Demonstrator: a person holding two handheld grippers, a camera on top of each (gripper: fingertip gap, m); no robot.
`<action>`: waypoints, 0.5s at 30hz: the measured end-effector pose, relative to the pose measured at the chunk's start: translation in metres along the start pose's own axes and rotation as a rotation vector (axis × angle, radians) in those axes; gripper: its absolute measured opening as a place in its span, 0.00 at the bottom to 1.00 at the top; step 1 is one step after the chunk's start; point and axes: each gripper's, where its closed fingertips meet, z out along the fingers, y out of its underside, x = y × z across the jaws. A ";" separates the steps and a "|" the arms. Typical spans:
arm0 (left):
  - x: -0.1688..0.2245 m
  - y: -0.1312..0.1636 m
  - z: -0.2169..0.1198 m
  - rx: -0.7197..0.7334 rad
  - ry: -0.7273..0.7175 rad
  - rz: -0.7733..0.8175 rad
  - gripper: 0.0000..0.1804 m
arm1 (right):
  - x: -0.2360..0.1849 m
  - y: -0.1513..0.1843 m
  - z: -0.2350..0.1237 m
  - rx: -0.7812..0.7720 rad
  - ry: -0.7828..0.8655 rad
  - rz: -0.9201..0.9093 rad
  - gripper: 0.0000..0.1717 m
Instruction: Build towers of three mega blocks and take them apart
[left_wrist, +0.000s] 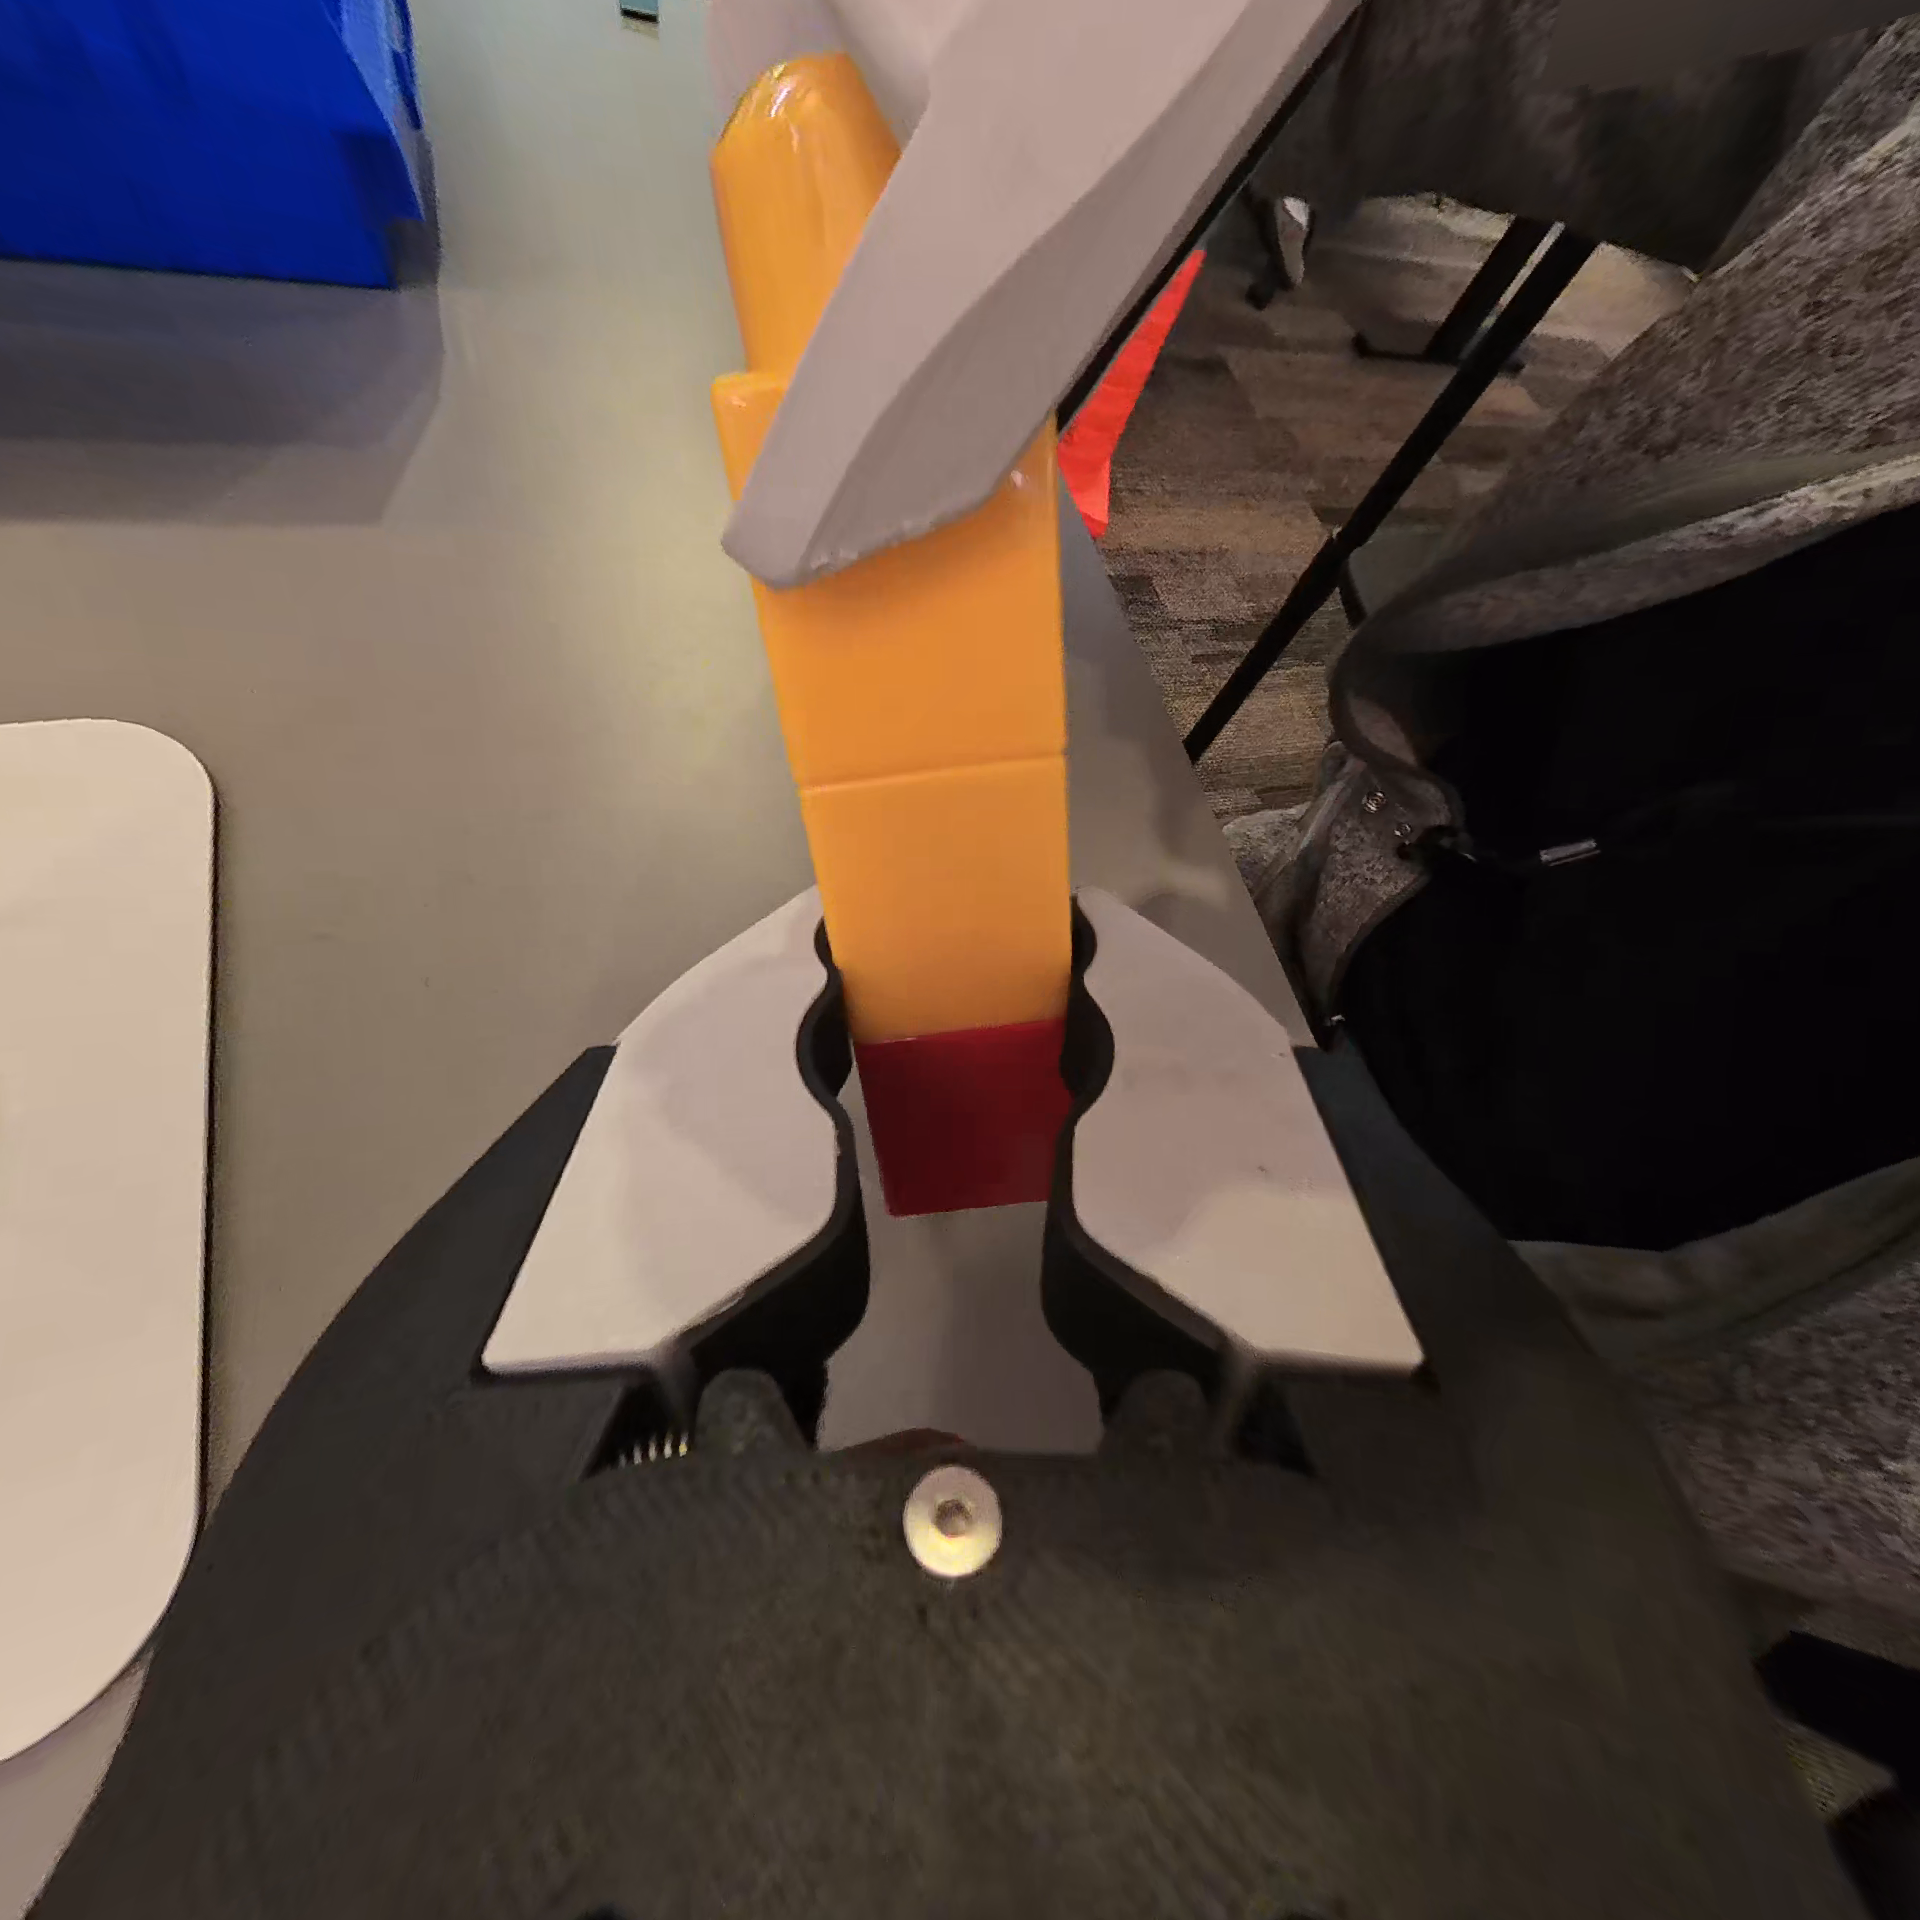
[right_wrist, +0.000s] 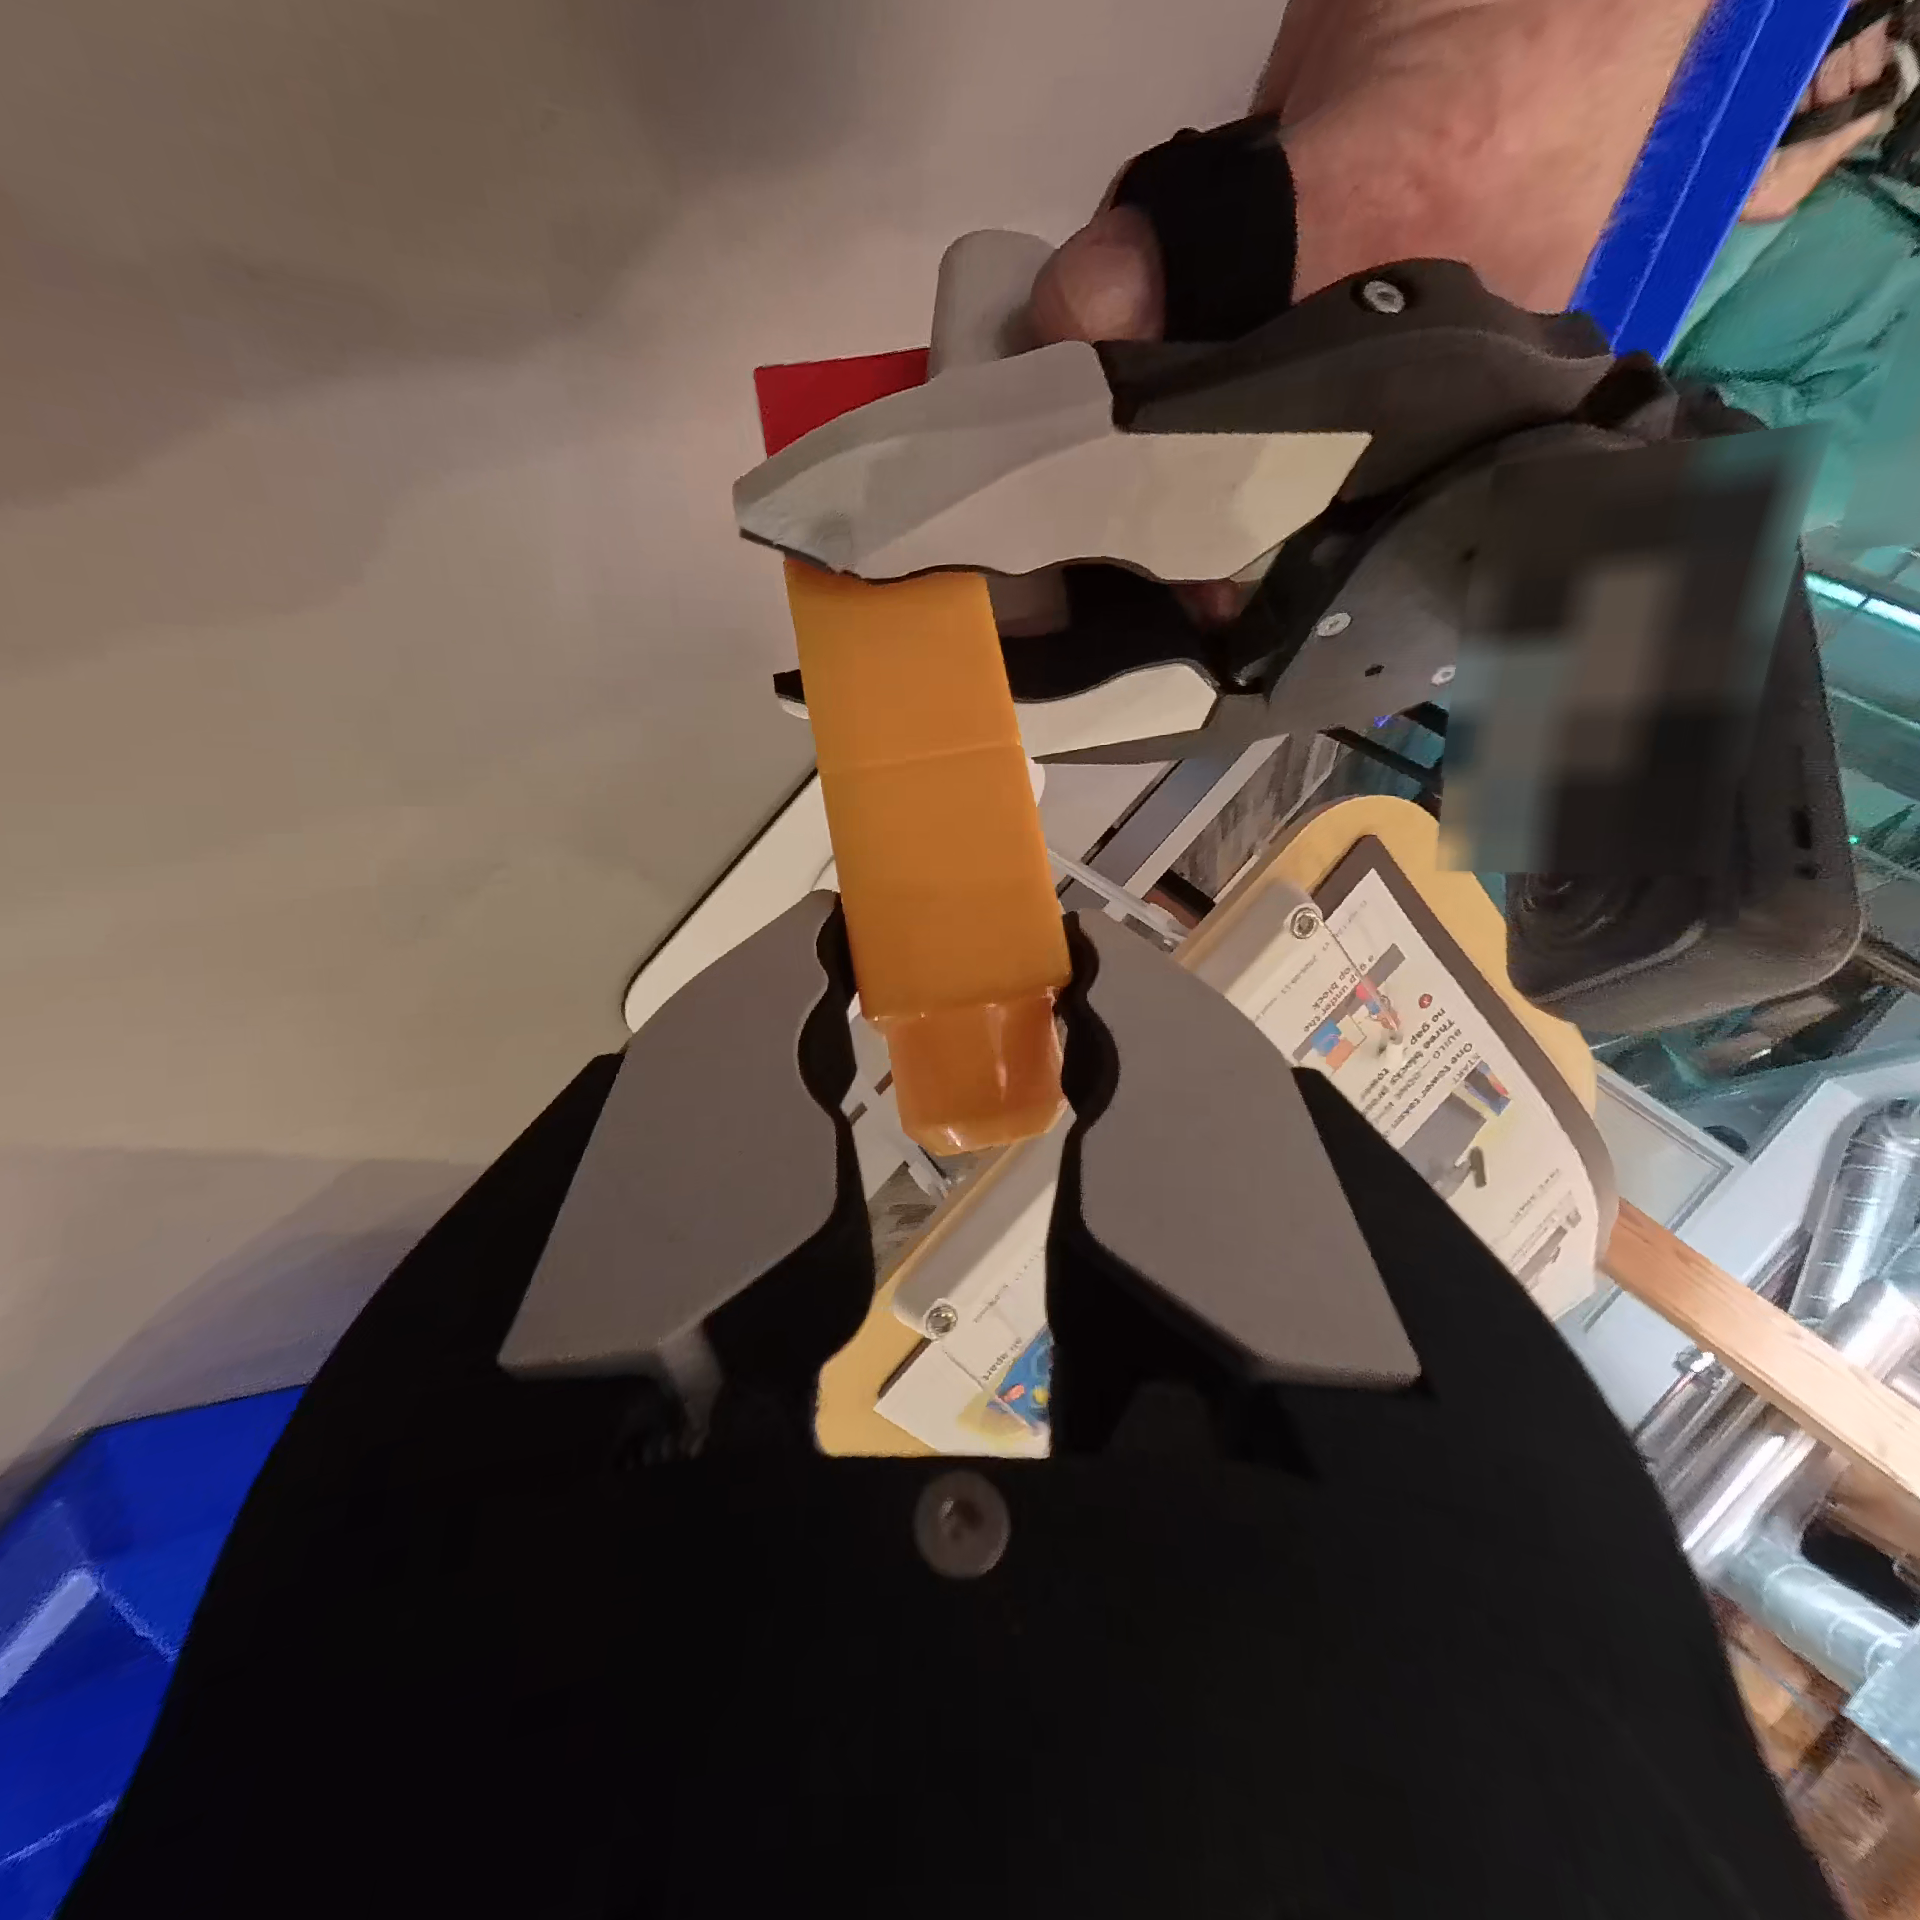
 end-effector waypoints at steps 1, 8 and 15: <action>-0.002 -0.001 0.001 0.018 -0.007 -0.008 0.20 | 0.000 0.001 0.000 0.001 -0.008 0.030 0.23; -0.014 -0.021 -0.017 0.206 -0.089 0.013 0.20 | 0.014 0.036 -0.011 0.050 0.070 0.407 0.36; -0.020 -0.040 -0.031 0.342 -0.164 0.064 0.20 | 0.020 0.031 -0.021 0.497 0.071 1.011 0.37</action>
